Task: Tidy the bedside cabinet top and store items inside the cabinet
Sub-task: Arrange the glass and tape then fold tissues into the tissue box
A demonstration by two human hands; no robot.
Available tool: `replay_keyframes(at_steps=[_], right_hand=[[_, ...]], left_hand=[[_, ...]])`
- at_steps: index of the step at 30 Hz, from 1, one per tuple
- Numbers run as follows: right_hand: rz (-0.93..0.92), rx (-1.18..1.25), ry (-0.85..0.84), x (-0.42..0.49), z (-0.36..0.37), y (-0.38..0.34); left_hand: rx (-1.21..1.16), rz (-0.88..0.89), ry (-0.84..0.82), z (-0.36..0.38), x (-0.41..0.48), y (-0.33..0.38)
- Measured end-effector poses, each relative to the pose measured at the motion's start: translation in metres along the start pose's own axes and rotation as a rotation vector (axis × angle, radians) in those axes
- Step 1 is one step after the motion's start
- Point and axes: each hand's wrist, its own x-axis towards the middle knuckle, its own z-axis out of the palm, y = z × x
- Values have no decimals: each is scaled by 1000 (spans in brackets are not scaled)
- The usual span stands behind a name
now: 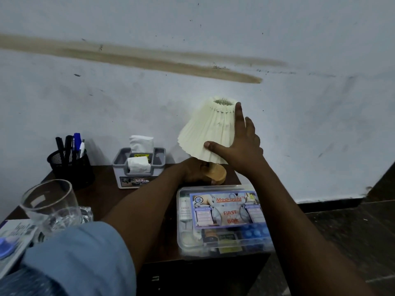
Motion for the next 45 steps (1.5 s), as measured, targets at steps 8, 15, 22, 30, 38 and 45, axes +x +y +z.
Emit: replay_keyframes(at_steps=[8,15,22,30,38,45], right_hand=[[-17,19,-16,-3,-3,-1],[-2,0,-35,-4,-6,-6],[6,-28,-40,-6,-8,-7],[-96,83,217,-28,-5,-54],[-356,375,203,-53,39,-133],[-293,61,-198,-51,115,-171]], left_hand=[[21,-35,-3,2,1,-5],[96,-19,-60,2,0,-4],[4,-141,14,-21,-30,11],[163,-304,-88,-73,-79,46],[-287,-242,389,-224,-184,24],[-192,-408,724,-244,-274,-97]])
